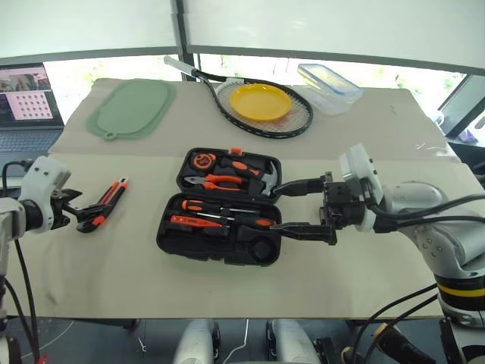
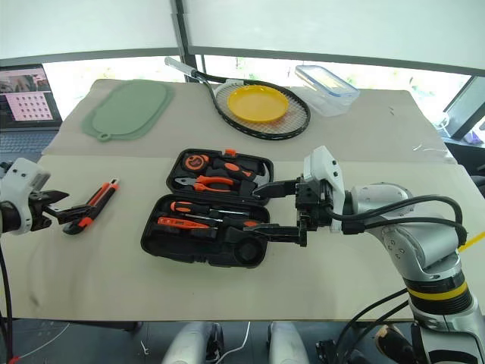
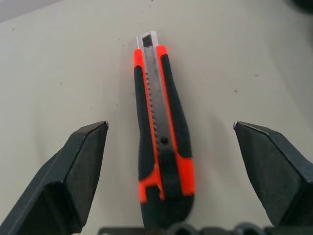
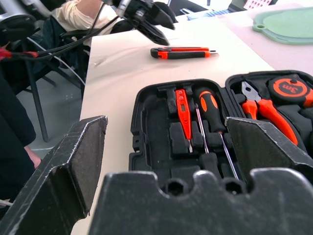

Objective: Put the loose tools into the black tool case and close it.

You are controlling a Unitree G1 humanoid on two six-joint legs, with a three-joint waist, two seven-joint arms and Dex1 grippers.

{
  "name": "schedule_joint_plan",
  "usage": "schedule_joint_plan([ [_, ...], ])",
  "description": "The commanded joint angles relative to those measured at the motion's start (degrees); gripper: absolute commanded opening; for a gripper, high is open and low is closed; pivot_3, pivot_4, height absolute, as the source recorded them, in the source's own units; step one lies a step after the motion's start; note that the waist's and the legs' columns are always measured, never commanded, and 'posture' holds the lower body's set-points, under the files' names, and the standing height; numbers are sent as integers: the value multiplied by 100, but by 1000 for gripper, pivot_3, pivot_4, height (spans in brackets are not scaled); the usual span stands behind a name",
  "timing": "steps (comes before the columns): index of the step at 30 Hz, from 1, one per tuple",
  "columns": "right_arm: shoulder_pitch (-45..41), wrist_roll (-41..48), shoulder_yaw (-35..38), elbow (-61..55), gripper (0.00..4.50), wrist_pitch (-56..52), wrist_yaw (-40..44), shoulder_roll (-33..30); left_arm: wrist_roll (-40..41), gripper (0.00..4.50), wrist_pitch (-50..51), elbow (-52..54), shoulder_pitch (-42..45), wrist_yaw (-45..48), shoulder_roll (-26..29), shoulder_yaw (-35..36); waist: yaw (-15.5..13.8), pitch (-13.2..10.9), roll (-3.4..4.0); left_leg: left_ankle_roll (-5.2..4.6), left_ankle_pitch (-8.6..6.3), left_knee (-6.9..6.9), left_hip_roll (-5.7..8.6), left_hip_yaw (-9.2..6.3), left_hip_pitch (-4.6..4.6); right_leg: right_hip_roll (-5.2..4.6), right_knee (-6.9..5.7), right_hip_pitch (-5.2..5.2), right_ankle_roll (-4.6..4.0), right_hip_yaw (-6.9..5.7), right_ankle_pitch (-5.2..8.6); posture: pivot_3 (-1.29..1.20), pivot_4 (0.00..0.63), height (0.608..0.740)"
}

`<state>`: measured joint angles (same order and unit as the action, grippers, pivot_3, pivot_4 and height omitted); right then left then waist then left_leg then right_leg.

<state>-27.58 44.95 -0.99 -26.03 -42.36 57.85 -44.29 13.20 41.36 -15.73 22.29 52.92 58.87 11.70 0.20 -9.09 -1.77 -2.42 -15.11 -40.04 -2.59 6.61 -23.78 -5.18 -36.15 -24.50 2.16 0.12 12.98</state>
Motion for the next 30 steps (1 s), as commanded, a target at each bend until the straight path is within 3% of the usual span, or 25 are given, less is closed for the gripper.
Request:
schedule_joint_plan([
  [1, 65, 200, 241, -299, 4500, -71, -104, -32, -215, 4425, -234, -562, 401, 203, 7, -418, 6, 0, 0, 1, 1, 3, -1, 4, -1, 1, 0, -2, -2, -1, 1, 0, 150, 738],
  [9, 260, -62, 259, -485, 4500, 133, -285, -92, -435, 4425, -287, -1206, 775, 234, -77, -848, -24, 1, -2, 2, 2, 0, -1, 20, -3, 0, 0, 0, -1, -2, 2, 0, 150, 738],
  [10, 278, -86, 263, -499, 4500, 146, -280, -102, -437, 3911, -312, -1234, 756, 234, -74, -832, -25, 1, -2, 2, 2, 0, -1, 19, -3, 0, -1, 0, -1, -2, 2, 0, 150, 738],
  [11, 296, -95, 276, -520, 4500, 151, -285, -106, -434, 3765, -310, -1268, 723, 233, -69, -811, -26, 1, -2, 2, 2, 0, -1, 18, -3, -1, -1, 0, -1, -2, 2, 0, 150, 738],
  [16, 423, -94, 388, -592, 4500, 139, -317, -150, -357, 1836, -300, -1245, 567, 249, -57, -671, -30, 1, -1, 2, 2, 0, -2, 10, -1, 0, -3, 0, -1, -2, 3, 0, 150, 738],
  [17, 464, -115, 412, -593, 4500, 153, -304, -181, -285, 1674, -246, -1171, 557, 252, -69, -589, -27, 1, -1, 2, 2, 0, -2, 9, -1, 0, -3, 0, -2, -2, 3, 0, 150, 738],
  [20, 550, -118, 499, -570, 4500, 187, -267, -269, -66, 1663, -136, -837, 536, 248, -100, -345, -25, 1, -2, 2, 2, 1, -3, 2, -1, 0, -2, 0, -2, -2, 3, 0, 150, 738],
  [25, 685, -242, 661, -398, 4500, 266, -267, -417, 375, 1663, 216, 853, 470, 218, -69, -68, -83, -5, -20, 1, 2, -8, -9, -8, -9, -3, -1, 0, 0, -5, 2, 0, 150, 738],
  [30, 906, -195, 810, -455, 4500, 231, -300, -466, 1364, 1663, 112, 2962, 448, 1156, -61, -241, -103, -5, -21, -2, 0, -10, -6, -11, -9, -7, 5, 9, 5, -3, 0, 0, 150, 738],
])
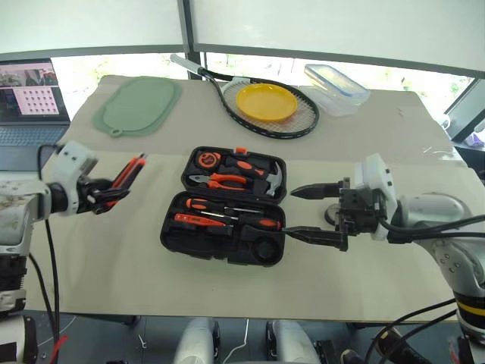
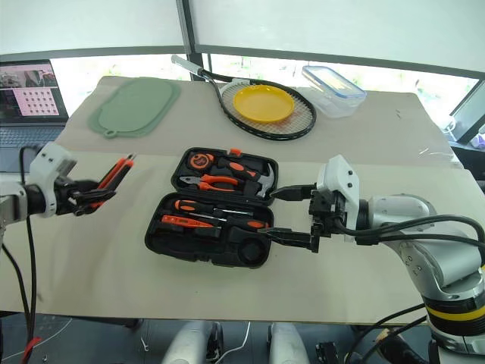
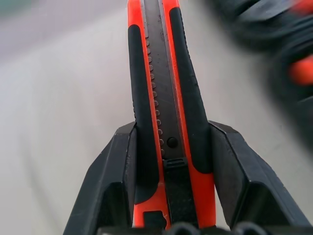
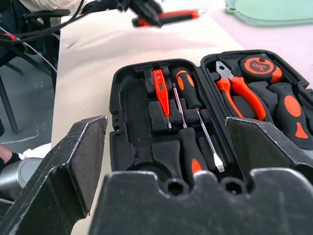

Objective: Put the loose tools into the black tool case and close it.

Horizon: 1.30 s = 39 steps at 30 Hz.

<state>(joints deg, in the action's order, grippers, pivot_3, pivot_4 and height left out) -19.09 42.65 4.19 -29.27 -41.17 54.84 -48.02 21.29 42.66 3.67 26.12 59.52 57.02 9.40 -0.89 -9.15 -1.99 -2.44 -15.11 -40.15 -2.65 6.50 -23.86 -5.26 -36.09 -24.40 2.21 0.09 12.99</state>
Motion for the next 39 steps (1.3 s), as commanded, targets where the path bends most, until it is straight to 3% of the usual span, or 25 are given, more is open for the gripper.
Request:
schedule_joint_plan([
  [1, 94, 56, 315, -163, 4500, 101, 1, -105, 621, 1663, -66, 1247, 67, 673, 169, -153, 17, 0, 1, 0, 0, 1, 0, 0, 1, 0, 1, 0, 0, 3, 0, 0, 150, 738],
  [7, 290, 133, 434, -354, 4500, 26, -154, -132, 531, 1663, -552, 1812, 202, 1872, 498, -1353, 67, 1, 3, 9, 5, 11, 4, 4, 15, 19, -6, 0, -7, 13, 5, 0, 150, 738],
  [12, 634, 256, 594, -709, 4500, -41, -454, -86, -595, 1663, -1774, 1211, 380, 2425, 536, -2474, 19, 1, 3, 9, 6, 9, 7, 15, 11, 20, -3, 1, -7, 11, 6, 0, 150, 738],
  [22, 875, 503, 804, -929, 4500, -96, -842, -92, -1461, 1663, -2917, -27, 1019, 2758, -203, -3130, -6, 0, 3, 1, 3, -6, 8, 8, 4, 17, -2, 6, -3, 3, 6, 0, 150, 738],
  [32, 885, 553, 745, -941, 4500, -68, -1004, -91, -1765, 1663, -3336, -693, 1262, 3099, -605, -3327, 15, 2, 4, 1, 3, -7, 8, -1, 6, 18, -3, 10, -2, 4, 6, 0, 150, 738],
  [34, 894, 553, 713, -957, 4500, -65, -1040, -78, -1762, 2668, -3272, -676, 1278, 3105, -647, -3302, 16, 2, 4, 0, 3, -8, 8, -5, 7, 17, -3, 11, -1, 4, 6, 0, 150, 738],
  [35, 897, 552, 695, -969, 4500, -63, -1057, -70, -1745, 2775, -3220, -647, 1291, 3106, -659, -3280, 17, 2, 4, 0, 3, -8, 7, -6, 7, 18, -3, 11, -1, 4, 6, 0, 150, 738],
  [39, 935, 571, 664, -1017, 4500, -64, -1076, -65, -1213, 4150, -2490, -196, 1366, 3262, -564, -2940, 38, 1, 4, -3, 1, -8, 6, -9, 6, 18, -2, 9, 3, 9, 9, 0, 150, 738],
])
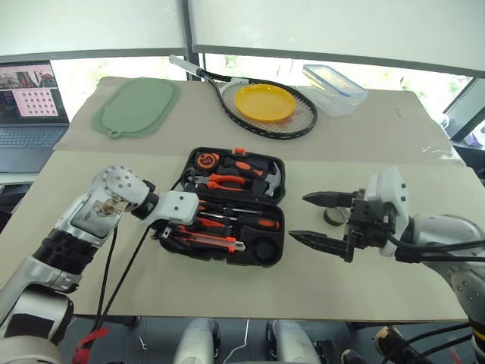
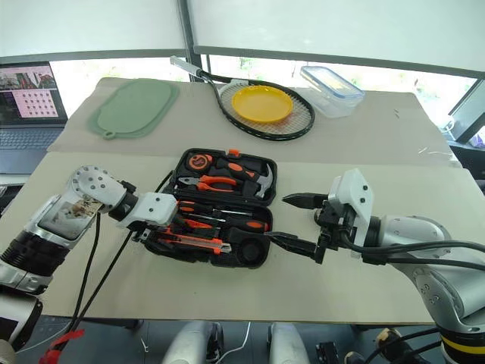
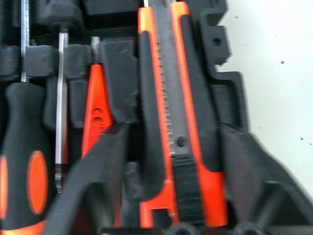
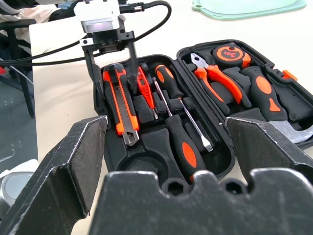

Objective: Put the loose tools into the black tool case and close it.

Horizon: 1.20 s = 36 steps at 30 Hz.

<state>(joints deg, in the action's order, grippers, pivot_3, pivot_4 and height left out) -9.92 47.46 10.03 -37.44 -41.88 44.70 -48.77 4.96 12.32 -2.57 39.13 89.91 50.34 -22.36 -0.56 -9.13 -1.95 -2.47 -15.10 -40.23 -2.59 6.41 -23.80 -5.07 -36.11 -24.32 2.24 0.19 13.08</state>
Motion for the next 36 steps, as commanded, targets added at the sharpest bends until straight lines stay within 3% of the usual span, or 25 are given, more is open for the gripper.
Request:
schedule_joint_plan([
  [1, 26, 93, 77, -199, 4500, 6, -59, 10, 584, 4454, 706, 535, 86, 248, 166, 313, 6, 0, 0, 0, 0, 0, 0, 0, -1, 0, 0, -1, 2, 2, 1, 0, 150, 738],
  [7, 4, 70, 41, -116, 4500, 21, -32, 18, 1222, 4454, 1308, 761, 150, 258, 558, 674, -1, 0, 0, 0, 0, -3, -1, -2, -2, -1, -4, -3, 4, 2, 2, 0, 150, 738],
  [10, -26, 77, 22, -99, 4500, 16, -42, 34, 1090, 3734, 1121, 584, 34, 215, 662, 792, -18, 0, -1, -1, 0, -6, 2, -3, -1, -2, -4, 0, 4, 0, 2, 0, 150, 738],
  [20, -15, 92, 51, -78, 4500, -2, -7, 7, 886, 148, 695, 674, -545, 199, 953, 852, -15, 0, 0, -2, -1, -6, 1, 0, -1, -2, -4, -1, 4, 0, 2, 0, 150, 738],
  [25, -20, 112, 51, -68, 4500, -19, 8, -3, 584, 44, 477, 607, -739, 182, 1127, 736, -16, 0, 0, -2, -1, -6, 1, 1, -1, -2, -4, -1, 4, 0, 2, 0, 150, 738],
  [36, -60, 144, 5, -60, 4500, -52, 34, -24, 217, 44, 269, 515, -920, -227, 687, 614, -88, 1, 2, -4, -2, -11, 5, 1, 0, -8, -6, 5, 5, -5, 1, 0, 150, 738],
])
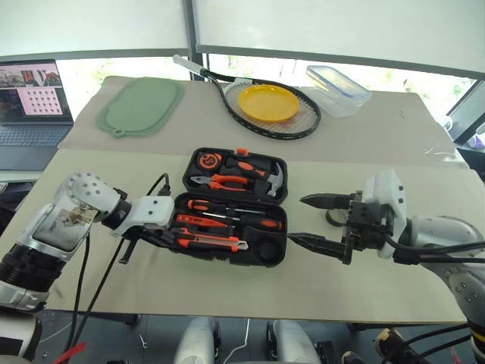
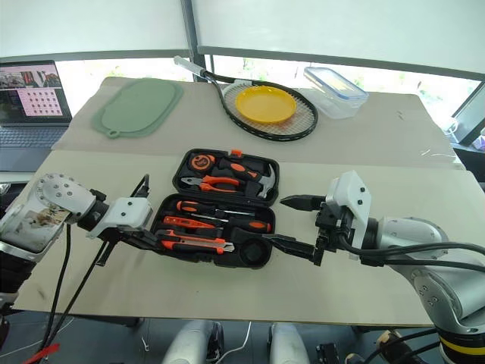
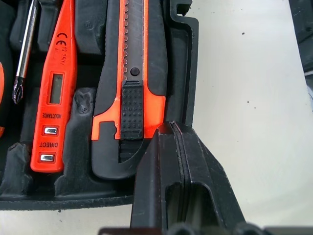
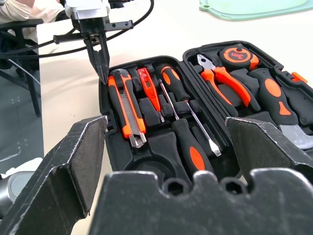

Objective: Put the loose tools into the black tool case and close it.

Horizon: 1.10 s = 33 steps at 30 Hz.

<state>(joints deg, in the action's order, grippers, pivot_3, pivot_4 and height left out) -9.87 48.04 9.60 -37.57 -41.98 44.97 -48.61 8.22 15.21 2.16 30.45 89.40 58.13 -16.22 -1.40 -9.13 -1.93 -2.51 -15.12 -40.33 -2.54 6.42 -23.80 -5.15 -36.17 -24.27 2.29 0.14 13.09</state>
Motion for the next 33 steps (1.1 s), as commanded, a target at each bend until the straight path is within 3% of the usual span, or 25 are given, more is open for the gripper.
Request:
schedule_joint_plan([
  [1, -67, 87, 44, -48, 4500, -44, 6, -39, -115, 44, -9, 32, -50, -190, -110, 2, -9, 1, 1, 0, 0, -1, 1, 0, 1, 0, 0, 1, 0, 0, 0, 0, 150, 738],
  [9, -54, 94, 23, -60, 4500, -65, 45, -44, 917, 44, 1041, 281, 293, 302, 123, 486, 10, 1, 1, -2, 0, -4, -1, -3, -2, 1, -2, -1, 2, 0, -1, 0, 150, 738],
  [26, -110, 78, 0, -47, 4500, -53, -9, 34, -585, 44, -468, -534, 89, -190, -321, -391, 47, 13, 19, -2, 0, -2, 1, -2, 3, 0, 0, 3, 1, 1, -1, 0, 150, 738],
  [33, -43, 110, 18, -87, 4500, -55, -41, 38, -153, 44, 59, -178, 345, 51, -304, -95, 47, 26, 39, -2, 0, -3, 0, -1, 17, 1, -6, 13, 1, 4, -1, 0, 150, 738],
])
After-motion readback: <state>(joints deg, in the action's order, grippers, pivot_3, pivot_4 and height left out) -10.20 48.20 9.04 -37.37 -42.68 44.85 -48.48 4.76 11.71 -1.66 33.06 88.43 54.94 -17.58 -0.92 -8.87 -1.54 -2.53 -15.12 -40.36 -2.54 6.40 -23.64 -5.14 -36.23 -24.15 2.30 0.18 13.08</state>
